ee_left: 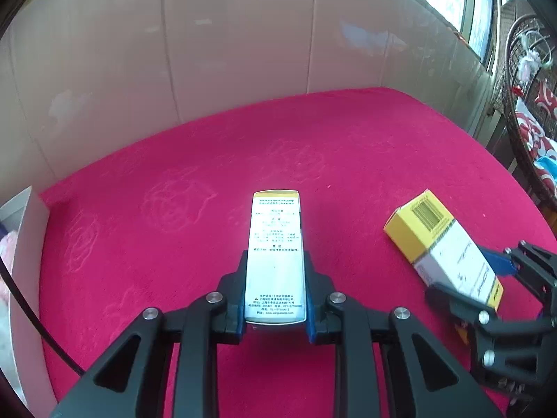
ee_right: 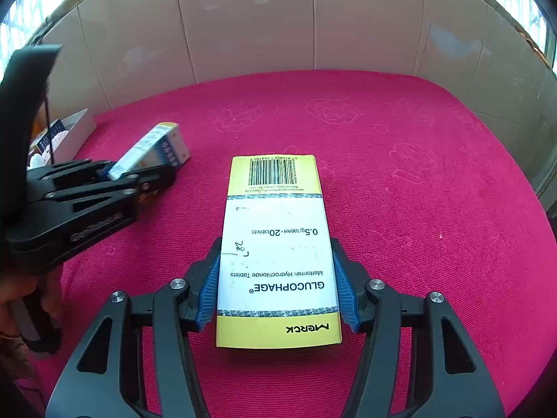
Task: Organize objects
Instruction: 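Close right gripper on yellow Glucophage box while left gripper closes on white-blue medicine box, then lift and carry Glucophage box and white-blue box over the white tray with both tools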
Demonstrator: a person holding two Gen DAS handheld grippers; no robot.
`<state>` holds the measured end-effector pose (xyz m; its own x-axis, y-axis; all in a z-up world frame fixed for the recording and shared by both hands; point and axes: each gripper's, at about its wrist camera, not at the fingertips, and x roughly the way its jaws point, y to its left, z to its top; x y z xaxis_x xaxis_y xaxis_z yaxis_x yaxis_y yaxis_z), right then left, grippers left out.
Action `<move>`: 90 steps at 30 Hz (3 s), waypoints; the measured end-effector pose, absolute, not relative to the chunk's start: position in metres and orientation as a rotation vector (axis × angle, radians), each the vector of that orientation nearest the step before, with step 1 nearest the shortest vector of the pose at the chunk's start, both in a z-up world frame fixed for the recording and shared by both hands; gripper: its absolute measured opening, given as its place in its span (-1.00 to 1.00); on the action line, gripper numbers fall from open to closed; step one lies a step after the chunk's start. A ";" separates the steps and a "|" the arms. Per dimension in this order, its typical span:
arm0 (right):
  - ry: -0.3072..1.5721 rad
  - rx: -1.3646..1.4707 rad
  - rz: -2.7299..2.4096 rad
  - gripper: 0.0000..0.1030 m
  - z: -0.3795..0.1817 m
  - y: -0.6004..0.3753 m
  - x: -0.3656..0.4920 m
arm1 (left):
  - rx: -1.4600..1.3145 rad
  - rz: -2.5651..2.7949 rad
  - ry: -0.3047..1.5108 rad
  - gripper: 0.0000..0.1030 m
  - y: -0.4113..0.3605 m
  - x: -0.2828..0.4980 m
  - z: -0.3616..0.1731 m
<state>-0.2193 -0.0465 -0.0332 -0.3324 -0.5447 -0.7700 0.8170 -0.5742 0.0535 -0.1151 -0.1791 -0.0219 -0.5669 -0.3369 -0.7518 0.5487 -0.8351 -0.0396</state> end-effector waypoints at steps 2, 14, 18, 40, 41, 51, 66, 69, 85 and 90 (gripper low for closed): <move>0.443 0.971 -1.996 0.10 -0.036 -0.049 -0.217 | 1.052 -2.381 0.372 -0.55 -0.177 -0.101 -0.021; 0.487 0.967 -2.040 0.10 -0.034 -0.055 -0.207 | 0.914 -2.478 0.260 -0.54 -0.122 0.008 -0.006; 0.486 0.976 -2.081 0.10 -0.035 -0.054 -0.206 | 0.819 -2.466 0.216 -0.54 -0.112 0.042 0.002; 0.426 1.009 -2.154 0.10 -0.033 -0.040 -0.164 | 0.542 -2.434 0.195 -0.54 -0.124 0.104 0.024; 0.426 0.989 -2.165 0.10 -0.031 -0.039 -0.160 | 0.532 -2.431 0.184 -0.54 -0.122 0.107 0.025; 0.389 0.728 -2.205 0.10 -0.008 -0.033 -0.105 | 0.484 -2.384 0.233 -0.54 -0.126 0.127 0.028; 0.382 0.635 -2.082 0.10 0.022 -0.068 -0.046 | 0.361 -2.235 0.361 -0.54 -0.158 0.194 0.040; 0.386 0.622 -2.065 0.10 0.026 -0.074 -0.038 | 0.351 -2.234 0.367 -0.54 -0.159 0.200 0.041; 0.433 0.511 -1.971 0.10 0.064 -0.119 0.001 | 0.294 -2.131 0.359 -0.54 -0.185 0.242 0.066; 0.437 0.493 -1.934 0.10 0.072 -0.133 0.015 | 0.289 -2.095 0.357 -0.54 -0.200 0.254 0.073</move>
